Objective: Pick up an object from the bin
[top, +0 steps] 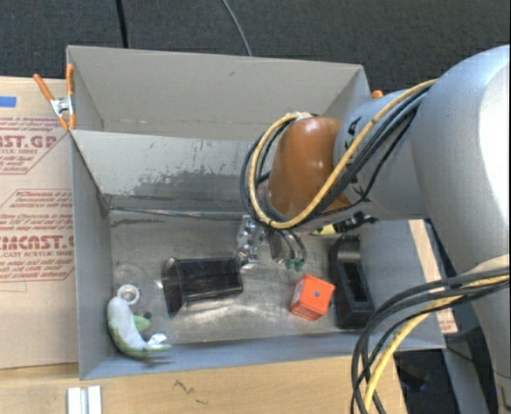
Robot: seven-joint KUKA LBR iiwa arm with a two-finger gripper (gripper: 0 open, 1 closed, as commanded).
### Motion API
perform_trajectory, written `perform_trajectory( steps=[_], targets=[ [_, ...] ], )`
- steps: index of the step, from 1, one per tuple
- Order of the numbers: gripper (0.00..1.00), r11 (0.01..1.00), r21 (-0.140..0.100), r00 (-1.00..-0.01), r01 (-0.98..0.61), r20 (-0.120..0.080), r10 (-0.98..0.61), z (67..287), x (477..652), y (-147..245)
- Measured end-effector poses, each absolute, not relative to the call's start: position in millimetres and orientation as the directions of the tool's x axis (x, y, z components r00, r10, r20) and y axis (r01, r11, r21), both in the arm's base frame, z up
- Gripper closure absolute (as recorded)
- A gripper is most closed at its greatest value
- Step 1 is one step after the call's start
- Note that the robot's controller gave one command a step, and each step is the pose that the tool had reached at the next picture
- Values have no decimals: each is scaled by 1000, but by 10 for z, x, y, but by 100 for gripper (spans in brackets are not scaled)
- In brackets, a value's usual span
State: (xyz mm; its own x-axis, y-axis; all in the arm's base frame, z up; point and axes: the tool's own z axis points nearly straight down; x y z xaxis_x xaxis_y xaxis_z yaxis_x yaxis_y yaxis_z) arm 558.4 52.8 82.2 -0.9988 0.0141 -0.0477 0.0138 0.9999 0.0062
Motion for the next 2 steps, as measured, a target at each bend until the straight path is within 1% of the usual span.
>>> perform_trajectory(
  steps=[1,2],
  targets=[
    [100,1000,6,-999,14,-47,14,822,5582,528],
    [100,1000,1,-1000,-29,5,-29,1129,5466,320]
  ],
)
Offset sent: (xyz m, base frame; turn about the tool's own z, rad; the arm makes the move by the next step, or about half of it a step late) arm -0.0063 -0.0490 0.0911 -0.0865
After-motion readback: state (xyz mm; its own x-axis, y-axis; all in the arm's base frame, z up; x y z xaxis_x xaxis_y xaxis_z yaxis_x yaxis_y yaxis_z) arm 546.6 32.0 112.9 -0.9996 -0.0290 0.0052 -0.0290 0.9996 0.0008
